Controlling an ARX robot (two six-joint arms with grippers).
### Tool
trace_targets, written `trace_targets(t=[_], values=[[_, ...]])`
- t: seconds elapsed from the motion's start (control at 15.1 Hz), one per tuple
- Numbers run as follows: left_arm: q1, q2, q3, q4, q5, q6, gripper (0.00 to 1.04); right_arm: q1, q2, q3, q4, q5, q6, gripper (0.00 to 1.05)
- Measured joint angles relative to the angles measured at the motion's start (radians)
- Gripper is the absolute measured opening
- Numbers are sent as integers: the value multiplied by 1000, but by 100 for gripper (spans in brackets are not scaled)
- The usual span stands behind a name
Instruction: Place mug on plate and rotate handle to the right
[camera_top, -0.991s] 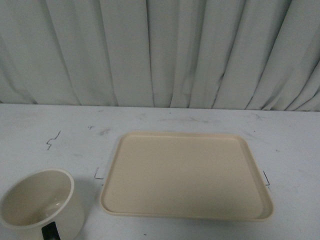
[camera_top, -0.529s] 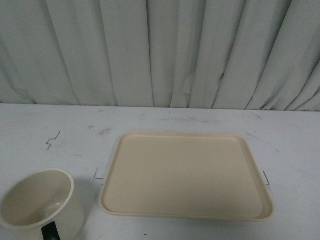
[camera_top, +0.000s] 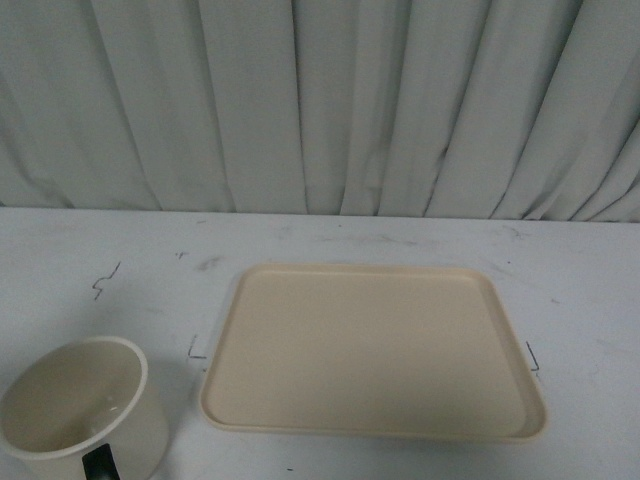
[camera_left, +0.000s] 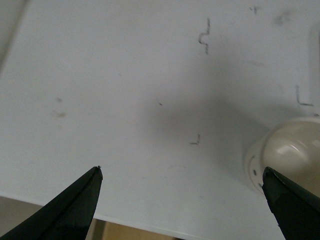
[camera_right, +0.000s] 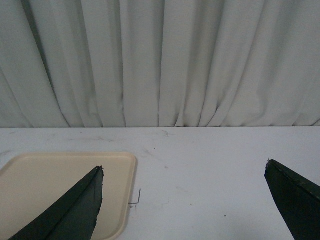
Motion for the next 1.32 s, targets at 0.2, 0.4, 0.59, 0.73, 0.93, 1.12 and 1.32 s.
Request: trace_targets(t=[0.2, 0.4, 0.59, 0.73, 0.93, 1.12, 1.32], values=[[8, 189, 124, -43, 168, -47, 98, 0, 0, 0, 0, 0, 0, 98], [-1, 375, 191, -89, 270, -72, 98, 0, 0, 0, 0, 0, 0, 98], [-24, 489, 212, -90, 275, -76, 98, 0, 0, 0, 0, 0, 0, 98], [-39, 531, 219, -64, 280, -79, 98, 0, 0, 0, 0, 0, 0, 98], [-47, 617, 230, -29, 248, -82, 98, 0, 0, 0, 0, 0, 0, 98], [-81, 643, 230, -19, 207, -94, 83, 0, 0, 0, 0, 0, 0, 98], [-86, 653, 230, -38, 203, -107, 52, 0, 0, 0, 0, 0, 0, 98]])
